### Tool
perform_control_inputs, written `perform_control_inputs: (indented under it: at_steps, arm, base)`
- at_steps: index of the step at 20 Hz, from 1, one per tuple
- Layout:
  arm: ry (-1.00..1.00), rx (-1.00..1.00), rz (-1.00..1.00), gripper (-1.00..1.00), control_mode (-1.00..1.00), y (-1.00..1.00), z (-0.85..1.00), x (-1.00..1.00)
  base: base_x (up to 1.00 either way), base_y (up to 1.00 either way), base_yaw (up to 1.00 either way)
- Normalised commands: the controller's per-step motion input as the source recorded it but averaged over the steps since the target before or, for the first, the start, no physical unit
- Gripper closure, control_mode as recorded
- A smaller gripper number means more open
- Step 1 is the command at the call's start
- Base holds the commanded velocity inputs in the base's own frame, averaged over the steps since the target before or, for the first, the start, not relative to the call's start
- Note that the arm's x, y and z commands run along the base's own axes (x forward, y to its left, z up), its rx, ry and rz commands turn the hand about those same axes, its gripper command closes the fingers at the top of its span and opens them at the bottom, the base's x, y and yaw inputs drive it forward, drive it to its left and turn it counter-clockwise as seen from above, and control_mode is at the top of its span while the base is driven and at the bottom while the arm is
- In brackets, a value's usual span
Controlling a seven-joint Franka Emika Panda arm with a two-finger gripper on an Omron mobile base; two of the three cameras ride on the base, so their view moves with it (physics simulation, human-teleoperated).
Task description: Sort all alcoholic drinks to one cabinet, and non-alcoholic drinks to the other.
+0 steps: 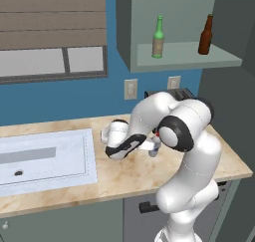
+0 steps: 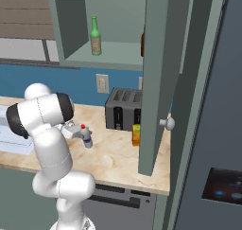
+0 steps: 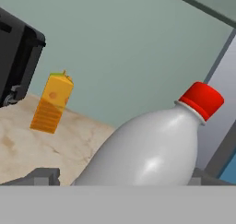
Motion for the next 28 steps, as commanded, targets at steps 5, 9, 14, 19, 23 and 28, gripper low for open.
perform_control_inputs:
  at_steps: [5,9,14,19,23,28]
  arm:
    - [0.00,-0.04,0.00,-1.00,-1.00,0.00,0.00,0.00]
    - [0.00,-0.03,0.00,1.00,-1.00,0.00,0.00,0.07]
    - [0.00,-0.01,0.00,1.00,-1.00,0.00,0.04,0.02]
    - [-0.06,0.00,0.06,1.00,-1.00,0.00,0.53,-0.06]
    - [-0.03,0.03,0.15,1.00,-1.00,0.00,0.98,-0.27]
    - [0.00,0.03,0.19,1.00,-1.00,0.00,0.96,-0.34]
  base:
    - [0.00,0.00,0.00]
    - [0.00,0.00,0.00]
    - [0.00,0.00,0.00]
    - [0.00,0.00,0.00]
    - [0.00,0.00,0.00]
    - [0.00,0.00,0.00]
